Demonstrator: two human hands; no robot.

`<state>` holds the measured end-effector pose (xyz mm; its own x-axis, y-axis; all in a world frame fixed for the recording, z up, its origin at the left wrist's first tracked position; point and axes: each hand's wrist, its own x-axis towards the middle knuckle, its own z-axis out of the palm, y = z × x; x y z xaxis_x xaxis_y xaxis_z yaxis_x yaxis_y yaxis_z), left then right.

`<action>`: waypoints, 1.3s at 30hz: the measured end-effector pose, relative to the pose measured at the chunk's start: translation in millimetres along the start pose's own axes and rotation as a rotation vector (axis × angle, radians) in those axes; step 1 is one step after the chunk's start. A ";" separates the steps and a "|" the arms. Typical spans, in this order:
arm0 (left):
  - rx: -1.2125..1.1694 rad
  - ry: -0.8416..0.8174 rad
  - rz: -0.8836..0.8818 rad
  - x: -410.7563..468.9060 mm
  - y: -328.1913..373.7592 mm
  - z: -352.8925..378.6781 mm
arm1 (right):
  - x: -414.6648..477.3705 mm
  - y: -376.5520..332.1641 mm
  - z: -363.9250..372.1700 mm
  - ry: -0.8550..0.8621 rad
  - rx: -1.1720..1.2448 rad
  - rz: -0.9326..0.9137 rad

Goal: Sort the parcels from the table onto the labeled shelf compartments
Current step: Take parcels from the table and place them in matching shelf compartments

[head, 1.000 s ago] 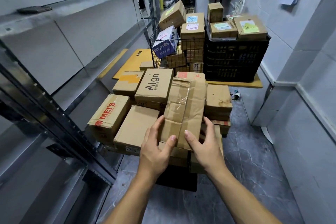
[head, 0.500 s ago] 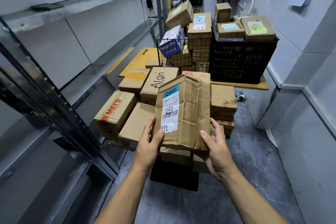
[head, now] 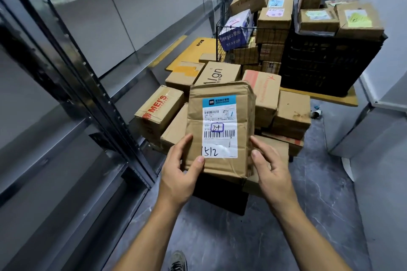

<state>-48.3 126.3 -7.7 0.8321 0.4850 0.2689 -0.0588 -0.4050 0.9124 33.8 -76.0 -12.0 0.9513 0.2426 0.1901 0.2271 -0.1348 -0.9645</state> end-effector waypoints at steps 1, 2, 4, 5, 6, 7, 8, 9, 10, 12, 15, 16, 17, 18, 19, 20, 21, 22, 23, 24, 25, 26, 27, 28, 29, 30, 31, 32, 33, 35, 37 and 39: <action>0.029 0.026 0.018 -3.4 -0.6 -2.6 | 0.4 -4.6 1.4 -0.028 -0.001 0.014; 0.056 0.049 0.035 -7.0 -1.1 -5.4 | 0.0 -7.9 3.1 -0.060 0.017 0.030; 0.105 0.094 0.068 -14.1 -2.4 -10.8 | -2.4 -13.1 8.5 -0.128 0.089 0.056; 0.122 0.116 0.079 -17.8 -2.9 -13.5 | -4.4 -15.4 11.7 -0.160 0.115 0.067; 0.134 0.135 0.085 -21.5 -2.5 -16.0 | -6.2 -18.0 15.0 -0.187 0.125 0.074; 0.145 0.151 0.090 -25.3 -1.7 -18.7 | -8.1 -20.7 18.0 -0.214 0.122 0.073; 0.156 0.164 0.098 -29.3 -0.5 -21.4 | -10.0 -23.2 21.7 -0.238 0.110 0.066; 0.169 0.175 0.103 -33.1 0.6 -24.4 | -11.9 -25.5 26.2 -0.254 0.092 0.061; 0.185 0.186 0.103 -37.2 1.8 -27.6 | -14.4 -27.8 31.1 -0.261 0.072 0.055; 0.218 0.213 0.097 -46.6 3.8 -36.3 | -21.3 -32.3 42.9 -0.265 0.042 0.034; 0.258 0.255 0.086 -64.0 5.6 -52.9 | -34.5 -38.7 60.1 -0.274 0.009 0.001; 0.264 0.269 0.081 -70.3 6.9 -59.7 | -39.0 -42.2 65.7 -0.283 -0.001 -0.012; 0.268 0.285 0.076 -76.9 8.5 -67.3 | -44.0 -46.2 71.5 -0.294 -0.004 -0.026; 0.277 0.302 0.072 -84.1 10.3 -76.0 | -49.7 -50.9 78.4 -0.307 0.002 -0.039; 0.289 0.319 0.068 -92.2 11.9 -85.4 | -56.3 -55.6 86.2 -0.321 0.017 -0.048; 0.300 0.335 0.062 -101.5 13.0 -95.3 | -64.2 -60.0 94.8 -0.334 0.035 -0.049; 0.308 0.353 0.050 -112.4 14.1 -105.5 | -73.6 -64.2 103.9 -0.348 0.054 -0.047; 0.318 0.374 0.034 -124.8 14.9 -116.0 | -84.7 -68.8 113.1 -0.365 0.073 -0.047; 0.330 0.401 0.018 -138.6 15.8 -126.9 | -97.2 -73.5 122.6 -0.386 0.091 -0.052; 0.348 0.431 0.003 -154.3 17.0 -138.3 | -111.4 -78.2 132.1 -0.412 0.109 -0.060; 0.370 0.459 -0.011 -171.9 18.5 -150.4 | -127.3 -82.9 141.5 -0.441 0.124 -0.065; 0.393 0.483 -0.025 -191.1 20.2 -162.7 | -144.5 -87.5 150.4 -0.474 0.139 -0.067; 0.414 0.506 -0.041 -211.6 22.0 -175.0 | -163.2 -91.2 158.8 -0.510 0.158 -0.066; 0.434 0.527 -0.058 -233.1 23.4 -187.1 | -182.7 -94.1 167.0 -0.549 0.181 -0.064; 0.453 0.550 -0.079 -257.0 25.5 -199.8 | -203.9 -97.6 175.4 -0.593 0.206 -0.058; 0.473 0.576 -0.100 -281.0 28.4 -212.5 | -224.5 -102.2 184.2 -0.633 0.233 -0.050; 0.491 0.598 -0.121 -303.0 31.4 -224.1 | -243.0 -106.6 192.5 -0.669 0.261 -0.038; 0.509 0.619 -0.145 -324.8 34.3 -235.4 | -261.5 -110.7 201.4 -0.710 0.291 -0.023; 0.526 0.644 -0.168 -346.5 37.1 -246.5 | -280.3 -114.4 210.9 -0.755 0.322 -0.008; 0.559 0.710 -0.206 -391.7 44.0 -267.1 | -321.0 -121.9 229.7 -0.853 0.374 0.020; 0.580 0.779 -0.230 -434.4 52.8 -285.7 | -359.7 -131.9 246.6 -0.939 0.417 0.049; 0.588 0.837 -0.260 -470.0 61.6 -304.1 | -391.8 -144.7 262.8 -1.025 0.457 0.054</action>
<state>-610.7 109.1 15.9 0.1215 0.9002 0.4182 0.5301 -0.4150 0.7394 -426.6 100.9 4.9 0.2892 0.9511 0.1087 -0.1077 0.1452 -0.9835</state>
